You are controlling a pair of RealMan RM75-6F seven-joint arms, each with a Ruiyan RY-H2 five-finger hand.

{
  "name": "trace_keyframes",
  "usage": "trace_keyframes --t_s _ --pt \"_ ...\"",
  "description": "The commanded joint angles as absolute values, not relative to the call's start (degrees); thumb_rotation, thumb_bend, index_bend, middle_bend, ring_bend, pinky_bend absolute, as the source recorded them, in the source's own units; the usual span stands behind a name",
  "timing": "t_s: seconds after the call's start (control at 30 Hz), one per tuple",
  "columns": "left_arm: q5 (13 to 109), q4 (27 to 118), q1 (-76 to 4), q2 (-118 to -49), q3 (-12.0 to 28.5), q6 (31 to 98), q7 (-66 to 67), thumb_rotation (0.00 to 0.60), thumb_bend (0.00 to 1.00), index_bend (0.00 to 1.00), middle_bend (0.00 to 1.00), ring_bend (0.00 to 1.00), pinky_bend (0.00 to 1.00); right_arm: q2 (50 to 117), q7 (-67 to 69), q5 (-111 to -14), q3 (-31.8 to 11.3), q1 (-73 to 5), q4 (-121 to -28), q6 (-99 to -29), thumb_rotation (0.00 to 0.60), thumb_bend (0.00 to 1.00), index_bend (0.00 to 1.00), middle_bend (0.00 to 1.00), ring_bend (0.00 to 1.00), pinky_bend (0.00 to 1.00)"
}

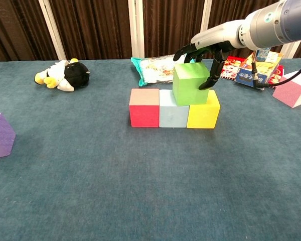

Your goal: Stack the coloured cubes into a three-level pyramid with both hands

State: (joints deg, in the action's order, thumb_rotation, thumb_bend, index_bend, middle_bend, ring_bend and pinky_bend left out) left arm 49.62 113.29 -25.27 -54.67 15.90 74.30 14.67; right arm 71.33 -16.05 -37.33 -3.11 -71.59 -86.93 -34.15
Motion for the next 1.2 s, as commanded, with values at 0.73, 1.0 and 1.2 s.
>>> trace_keyframes --t_s 0.73,1.0,1.2 --pt "50.37 113.97 -25.14 -54.08 15.63 73.37 13.66 0.6 0.08 0.0 0.0 0.0 0.0 60.46 -18.61 -31.47 0.52 -64.02 -102.68 -51.37 0.6 0.31 0.0 0.0 0.01 0.0" --pt "51.44 113.94 -25.15 -54.46 15.12 73.73 14.26 0.6 0.08 0.0 0.0 0.0 0.0 58.53 -16.12 -37.26 3.0 -51.07 -108.3 -67.57 0.6 0.31 0.0 0.0 0.0 0.0" --pt "52.55 113.21 -24.95 -55.24 14.86 74.38 14.14 0.6 0.08 0.0 0.0 0.0 0.0 59.87 -14.19 -42.06 4.49 -42.55 -107.59 -75.02 0.6 0.31 0.0 0.0 0.0 0.0"
